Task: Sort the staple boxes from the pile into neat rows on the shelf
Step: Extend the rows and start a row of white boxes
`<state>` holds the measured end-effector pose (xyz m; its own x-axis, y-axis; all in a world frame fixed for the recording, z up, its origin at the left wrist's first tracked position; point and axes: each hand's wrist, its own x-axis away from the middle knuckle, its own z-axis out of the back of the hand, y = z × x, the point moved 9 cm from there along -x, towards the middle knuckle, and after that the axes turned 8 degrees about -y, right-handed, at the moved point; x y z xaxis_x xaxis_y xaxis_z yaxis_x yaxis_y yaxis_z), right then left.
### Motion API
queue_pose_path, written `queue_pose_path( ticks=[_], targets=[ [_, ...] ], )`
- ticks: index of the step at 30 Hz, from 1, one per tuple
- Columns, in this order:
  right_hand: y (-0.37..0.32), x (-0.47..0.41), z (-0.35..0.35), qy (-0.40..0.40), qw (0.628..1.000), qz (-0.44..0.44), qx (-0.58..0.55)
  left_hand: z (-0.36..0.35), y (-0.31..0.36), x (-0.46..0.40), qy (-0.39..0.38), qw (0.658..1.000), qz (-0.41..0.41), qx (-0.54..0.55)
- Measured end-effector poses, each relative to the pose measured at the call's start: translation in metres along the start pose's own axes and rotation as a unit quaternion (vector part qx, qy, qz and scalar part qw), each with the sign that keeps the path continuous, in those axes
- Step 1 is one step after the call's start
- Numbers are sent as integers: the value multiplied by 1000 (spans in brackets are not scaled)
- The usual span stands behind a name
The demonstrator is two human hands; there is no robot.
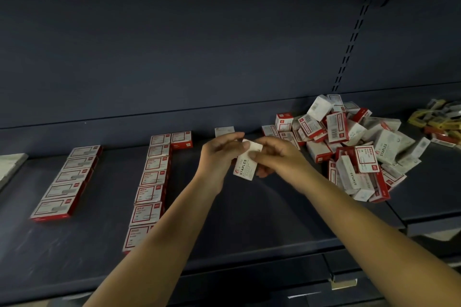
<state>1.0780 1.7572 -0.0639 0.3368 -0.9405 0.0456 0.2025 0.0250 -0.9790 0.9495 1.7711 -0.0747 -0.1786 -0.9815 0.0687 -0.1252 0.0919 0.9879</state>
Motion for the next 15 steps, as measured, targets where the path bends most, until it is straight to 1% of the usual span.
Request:
queue_pose_path(
  ticks=[2, 4, 8, 10, 12, 15],
  targets=[
    [2, -1, -7, 6, 998, -7, -57, 2, -2, 2, -5, 1000, 6, 8],
    [6, -2, -11, 29, 990, -15, -134, 9, -6, 4, 2, 999, 22, 28],
    [9, -4, -29, 58, 954, -20, -295, 32, -10, 14, -1, 996, 29, 79],
    [6, -6, -48, 58, 942, -16, -331, 49, -7, 23, 17, 992, 11, 123],
    [1, -9, -70, 52, 934, -7, -354, 70, -3, 34, 53, 984, -1, 173],
    [-9, -17, -107, 35, 929, 2, -369, 105, 3, 52, 88, 970, -8, 226]
  ],
)
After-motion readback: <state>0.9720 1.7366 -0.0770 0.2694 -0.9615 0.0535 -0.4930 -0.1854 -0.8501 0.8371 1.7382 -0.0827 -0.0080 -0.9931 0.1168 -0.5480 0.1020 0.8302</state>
